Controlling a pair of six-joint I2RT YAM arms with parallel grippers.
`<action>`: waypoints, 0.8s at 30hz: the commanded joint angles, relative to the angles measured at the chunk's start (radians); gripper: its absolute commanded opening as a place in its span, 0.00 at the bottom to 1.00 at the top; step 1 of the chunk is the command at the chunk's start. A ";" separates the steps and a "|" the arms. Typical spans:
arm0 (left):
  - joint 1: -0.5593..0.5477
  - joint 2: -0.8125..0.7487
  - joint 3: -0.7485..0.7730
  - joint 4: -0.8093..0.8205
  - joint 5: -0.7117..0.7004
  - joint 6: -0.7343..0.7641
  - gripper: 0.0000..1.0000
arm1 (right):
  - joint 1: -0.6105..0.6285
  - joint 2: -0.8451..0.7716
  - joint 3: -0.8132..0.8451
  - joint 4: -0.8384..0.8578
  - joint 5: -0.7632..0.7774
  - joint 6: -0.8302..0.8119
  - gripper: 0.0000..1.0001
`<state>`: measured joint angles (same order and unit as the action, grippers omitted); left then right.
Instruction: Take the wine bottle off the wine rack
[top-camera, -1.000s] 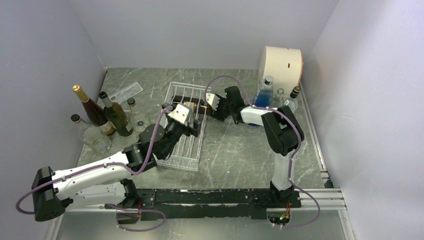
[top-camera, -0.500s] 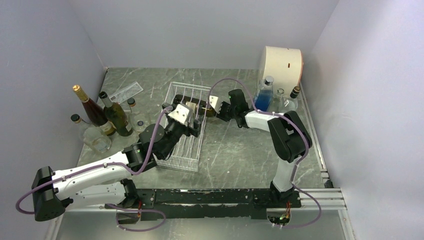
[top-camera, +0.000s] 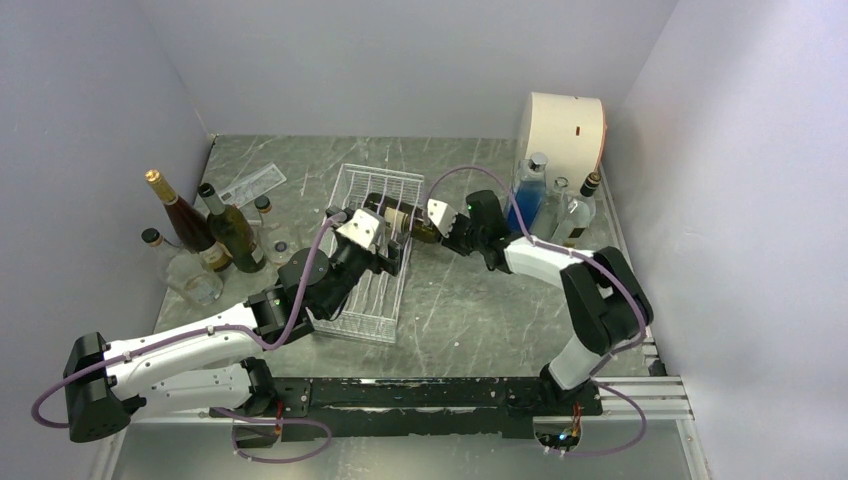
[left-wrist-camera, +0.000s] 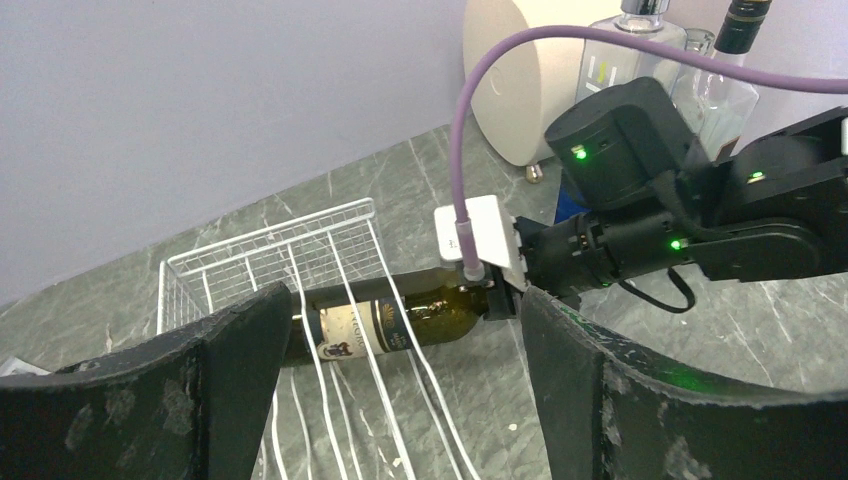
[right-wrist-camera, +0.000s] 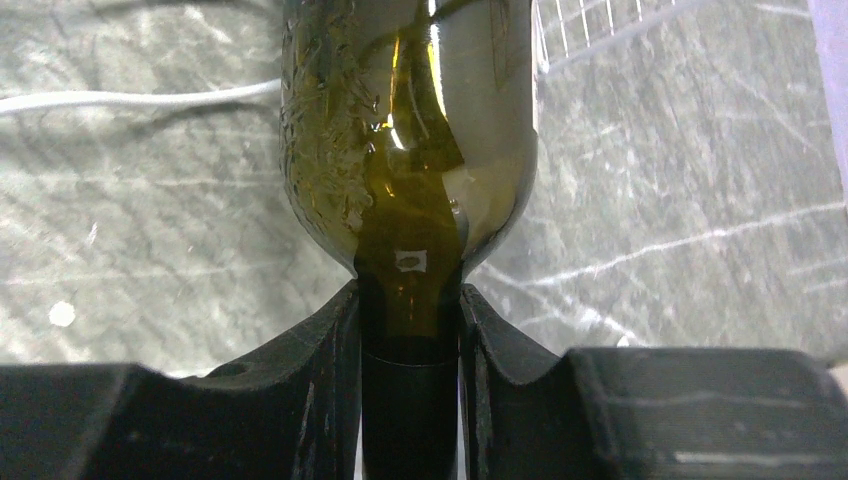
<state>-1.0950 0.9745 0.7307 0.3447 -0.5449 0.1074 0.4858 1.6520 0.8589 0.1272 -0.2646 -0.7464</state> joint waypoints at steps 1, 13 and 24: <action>-0.006 -0.011 0.012 0.012 0.020 -0.018 0.88 | 0.002 -0.122 -0.033 -0.030 0.037 0.082 0.00; -0.035 -0.021 0.004 0.023 -0.008 0.008 0.87 | 0.147 -0.357 -0.063 -0.303 0.218 0.330 0.00; -0.066 -0.033 0.010 0.020 -0.017 0.035 0.88 | 0.149 -0.489 0.064 -0.662 0.346 0.526 0.00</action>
<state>-1.1530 0.9562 0.7307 0.3454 -0.5526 0.1284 0.6270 1.2533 0.8757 -0.4706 0.0334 -0.3225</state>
